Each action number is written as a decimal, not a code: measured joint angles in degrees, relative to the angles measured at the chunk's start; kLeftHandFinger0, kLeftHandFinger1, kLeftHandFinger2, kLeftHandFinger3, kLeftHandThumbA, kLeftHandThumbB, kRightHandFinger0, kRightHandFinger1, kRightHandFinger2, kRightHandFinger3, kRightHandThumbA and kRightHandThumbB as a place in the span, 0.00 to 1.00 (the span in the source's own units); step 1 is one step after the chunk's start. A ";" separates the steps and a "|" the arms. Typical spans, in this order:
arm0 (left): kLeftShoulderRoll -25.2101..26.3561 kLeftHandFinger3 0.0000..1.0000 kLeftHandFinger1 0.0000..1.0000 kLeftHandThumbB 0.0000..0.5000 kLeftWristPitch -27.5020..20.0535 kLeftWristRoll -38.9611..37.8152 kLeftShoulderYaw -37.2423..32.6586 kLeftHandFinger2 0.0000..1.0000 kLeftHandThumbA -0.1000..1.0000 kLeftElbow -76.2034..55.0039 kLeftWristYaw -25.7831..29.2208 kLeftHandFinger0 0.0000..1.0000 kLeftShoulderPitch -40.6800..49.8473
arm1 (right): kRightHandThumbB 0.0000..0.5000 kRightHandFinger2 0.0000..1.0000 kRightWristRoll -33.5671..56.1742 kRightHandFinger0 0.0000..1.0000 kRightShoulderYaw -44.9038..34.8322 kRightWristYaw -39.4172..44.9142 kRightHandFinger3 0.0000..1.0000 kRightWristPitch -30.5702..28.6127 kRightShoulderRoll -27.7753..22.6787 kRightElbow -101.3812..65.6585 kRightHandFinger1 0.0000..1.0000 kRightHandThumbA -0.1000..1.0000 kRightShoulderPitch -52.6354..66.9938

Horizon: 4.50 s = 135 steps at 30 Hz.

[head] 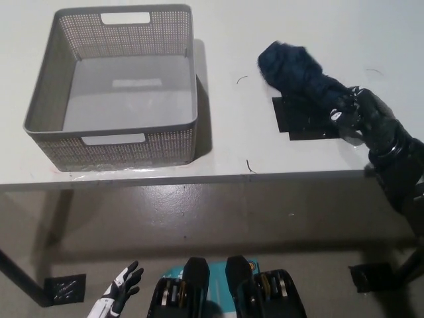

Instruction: Use the right hand to pick up a umbrella on the right side and place it into a container on the lft side

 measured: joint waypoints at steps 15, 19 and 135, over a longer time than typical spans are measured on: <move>0.31 1.00 1.00 0.01 1.53 -0.20 -0.06 1.00 1.00 -0.39 0.00 1.00 -1.07 | 0.30 0.86 0.72 0.00 -0.91 -7.25 0.89 -6.26 -0.05 1.36 0.47 0.00 1.32; 0.46 1.00 1.00 0.03 1.68 -0.22 -0.04 1.00 1.00 -0.39 0.00 1.00 -1.05 | 0.29 0.78 1.79 0.00 -2.59 -7.95 0.80 -7.28 0.06 1.27 0.45 0.00 1.35; 1.94 1.00 1.00 0.04 0.64 1.73 -3.29 1.00 1.00 3.90 -1.73 1.00 1.81 | 0.75 1.00 17.47 1.00 -6.34 10.53 1.00 6.23 5.85 -101.15 1.00 1.00 63.41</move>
